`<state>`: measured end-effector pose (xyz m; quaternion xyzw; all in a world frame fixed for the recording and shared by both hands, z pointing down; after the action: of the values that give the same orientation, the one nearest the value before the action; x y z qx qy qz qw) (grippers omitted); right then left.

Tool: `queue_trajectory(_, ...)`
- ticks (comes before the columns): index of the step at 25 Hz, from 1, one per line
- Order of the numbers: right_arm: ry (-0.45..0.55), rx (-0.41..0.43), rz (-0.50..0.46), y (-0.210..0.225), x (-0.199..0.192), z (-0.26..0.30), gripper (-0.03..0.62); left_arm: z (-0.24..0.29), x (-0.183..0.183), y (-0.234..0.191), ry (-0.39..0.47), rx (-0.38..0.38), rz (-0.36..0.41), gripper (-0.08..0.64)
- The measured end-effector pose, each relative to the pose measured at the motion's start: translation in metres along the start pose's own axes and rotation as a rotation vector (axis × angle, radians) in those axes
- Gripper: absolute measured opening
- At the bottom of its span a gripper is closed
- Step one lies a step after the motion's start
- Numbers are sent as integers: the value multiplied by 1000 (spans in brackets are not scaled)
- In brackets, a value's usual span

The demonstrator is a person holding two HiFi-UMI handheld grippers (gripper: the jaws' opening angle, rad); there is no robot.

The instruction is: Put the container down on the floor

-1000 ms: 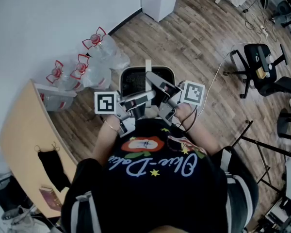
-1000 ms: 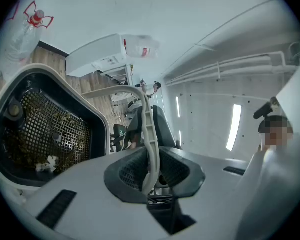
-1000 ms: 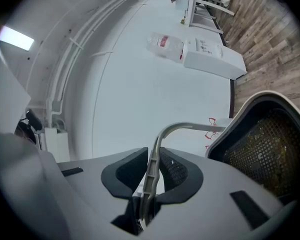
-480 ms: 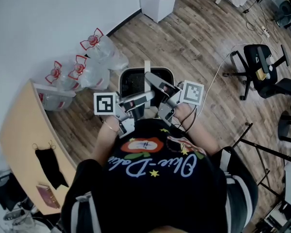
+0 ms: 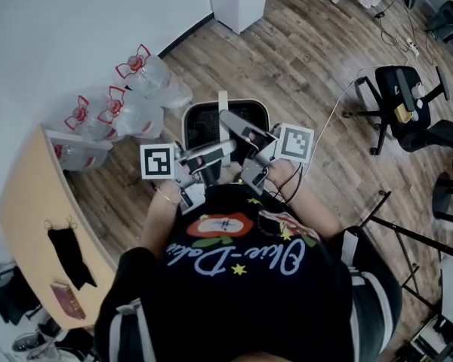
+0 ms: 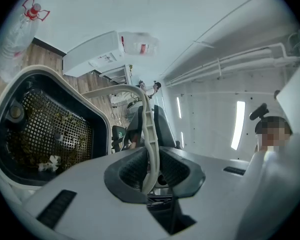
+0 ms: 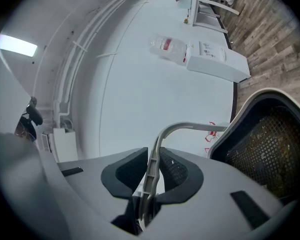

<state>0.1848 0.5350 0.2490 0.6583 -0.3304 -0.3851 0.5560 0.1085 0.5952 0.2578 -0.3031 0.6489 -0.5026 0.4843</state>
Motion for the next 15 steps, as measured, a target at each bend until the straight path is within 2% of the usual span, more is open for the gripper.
queue_trajectory(7,6,24,-58,-4,13,-8,64,19,3,1,-16,-23,-2,58)
queue_trajectory(15,65,17,-41,4,29,-6,63,27,19,-9,-57,-50,-4,58)
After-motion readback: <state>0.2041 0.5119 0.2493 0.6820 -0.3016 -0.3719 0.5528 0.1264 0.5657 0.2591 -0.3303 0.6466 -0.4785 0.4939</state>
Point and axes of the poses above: the fingertips, and each gripper's own axes: z forward along the fingers, y to its right, x out of its top, the point moved 5 cm from there along -z, backward along the fingers, and after that the axes turned 7 degrees about z, right-handed, at the moved point
